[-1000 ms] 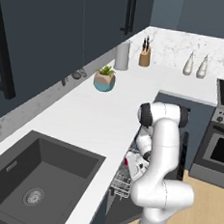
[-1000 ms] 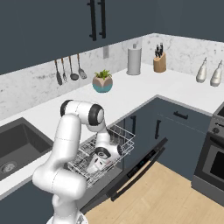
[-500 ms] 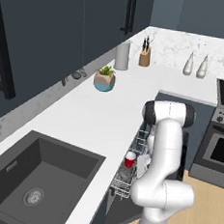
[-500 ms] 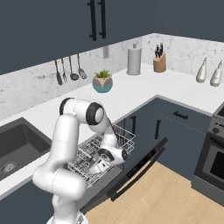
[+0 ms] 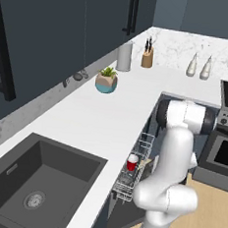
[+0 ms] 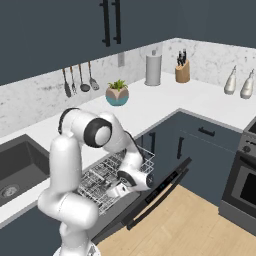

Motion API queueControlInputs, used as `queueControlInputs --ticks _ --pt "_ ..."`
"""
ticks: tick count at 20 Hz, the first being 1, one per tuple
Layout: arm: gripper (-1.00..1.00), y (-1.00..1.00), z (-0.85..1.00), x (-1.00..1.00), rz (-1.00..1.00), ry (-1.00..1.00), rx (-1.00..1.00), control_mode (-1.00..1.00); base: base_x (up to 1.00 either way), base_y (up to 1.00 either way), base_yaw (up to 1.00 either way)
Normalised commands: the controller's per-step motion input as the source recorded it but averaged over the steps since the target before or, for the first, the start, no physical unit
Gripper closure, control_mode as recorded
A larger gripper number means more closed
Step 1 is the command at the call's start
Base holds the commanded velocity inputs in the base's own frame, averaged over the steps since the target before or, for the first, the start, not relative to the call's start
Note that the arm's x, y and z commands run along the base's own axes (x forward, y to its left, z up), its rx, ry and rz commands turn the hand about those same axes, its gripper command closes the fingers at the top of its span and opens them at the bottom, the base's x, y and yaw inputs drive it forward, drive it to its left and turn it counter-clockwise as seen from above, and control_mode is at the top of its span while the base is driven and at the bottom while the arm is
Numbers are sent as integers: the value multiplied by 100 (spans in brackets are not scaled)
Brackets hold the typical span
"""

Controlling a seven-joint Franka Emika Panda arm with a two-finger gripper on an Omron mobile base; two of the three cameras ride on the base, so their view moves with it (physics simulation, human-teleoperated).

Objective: Pick up the cup and bowl from the counter, place them in the dishwasher, and close the dishwasher door.

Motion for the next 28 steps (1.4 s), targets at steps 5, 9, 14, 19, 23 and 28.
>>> queueControlInputs --ticks 5,9,14,19,23,28 --pt "-100 -34 100 -25 -9 0 0 -100 0 0 0" --pt "-100 -74 97 -33 -5 1 0 -100 0 0 0" --pt "-100 -100 51 -58 -1 1 3 -100 0 0 0" --pt "-100 -100 4 -68 0 0 11 -100 0 0 0" --pt "-100 -100 -5 -53 0 0 13 -100 0 0 0" --pt "-100 -96 -17 -14 4 2 22 -100 0 0 0"
